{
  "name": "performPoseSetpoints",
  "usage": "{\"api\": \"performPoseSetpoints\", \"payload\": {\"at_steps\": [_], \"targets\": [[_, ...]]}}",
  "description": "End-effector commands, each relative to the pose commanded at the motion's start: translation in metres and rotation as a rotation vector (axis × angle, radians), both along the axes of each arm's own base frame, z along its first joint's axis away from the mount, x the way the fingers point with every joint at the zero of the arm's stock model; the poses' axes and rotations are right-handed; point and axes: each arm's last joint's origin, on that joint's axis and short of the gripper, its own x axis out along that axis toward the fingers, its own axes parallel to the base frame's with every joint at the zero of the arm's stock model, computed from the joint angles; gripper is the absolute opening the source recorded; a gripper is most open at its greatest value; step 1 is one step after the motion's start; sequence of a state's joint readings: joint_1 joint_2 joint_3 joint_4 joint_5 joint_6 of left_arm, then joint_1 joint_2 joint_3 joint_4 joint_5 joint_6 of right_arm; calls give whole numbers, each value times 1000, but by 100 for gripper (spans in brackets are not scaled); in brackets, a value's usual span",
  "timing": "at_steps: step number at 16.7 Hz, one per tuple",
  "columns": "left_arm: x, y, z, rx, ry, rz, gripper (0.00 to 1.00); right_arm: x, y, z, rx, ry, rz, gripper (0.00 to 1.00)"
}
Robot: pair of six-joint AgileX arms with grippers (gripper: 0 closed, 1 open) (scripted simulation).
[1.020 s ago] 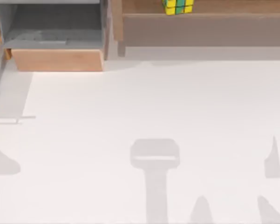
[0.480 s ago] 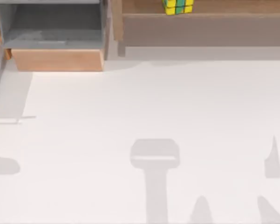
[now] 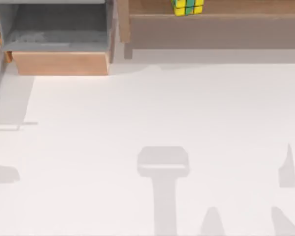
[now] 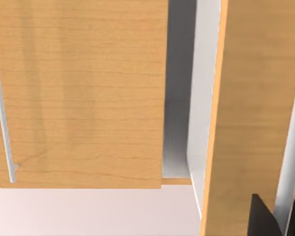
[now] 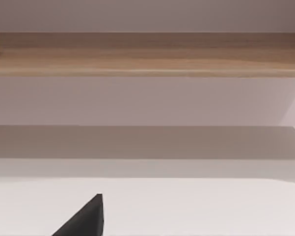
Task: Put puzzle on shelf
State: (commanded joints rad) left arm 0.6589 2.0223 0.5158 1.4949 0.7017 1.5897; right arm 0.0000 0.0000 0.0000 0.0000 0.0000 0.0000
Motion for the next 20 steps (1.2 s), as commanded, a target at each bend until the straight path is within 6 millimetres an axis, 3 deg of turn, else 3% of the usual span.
{"api": "performPoseSetpoints", "payload": {"at_steps": [4, 10, 16, 20], "targets": [[4, 1, -5, -18, 19, 6, 0, 0, 0, 0, 0, 0, 0, 100], [57, 1, -4, -13, 13, 3, 0, 0, 0, 0, 0, 0, 0, 100], [61, 1, -6, -21, 24, 8, 0, 0, 0, 0, 0, 0, 0, 100], [91, 3, -6, -19, 22, 10, 0, 0, 0, 0, 0, 0, 0, 100]]}}
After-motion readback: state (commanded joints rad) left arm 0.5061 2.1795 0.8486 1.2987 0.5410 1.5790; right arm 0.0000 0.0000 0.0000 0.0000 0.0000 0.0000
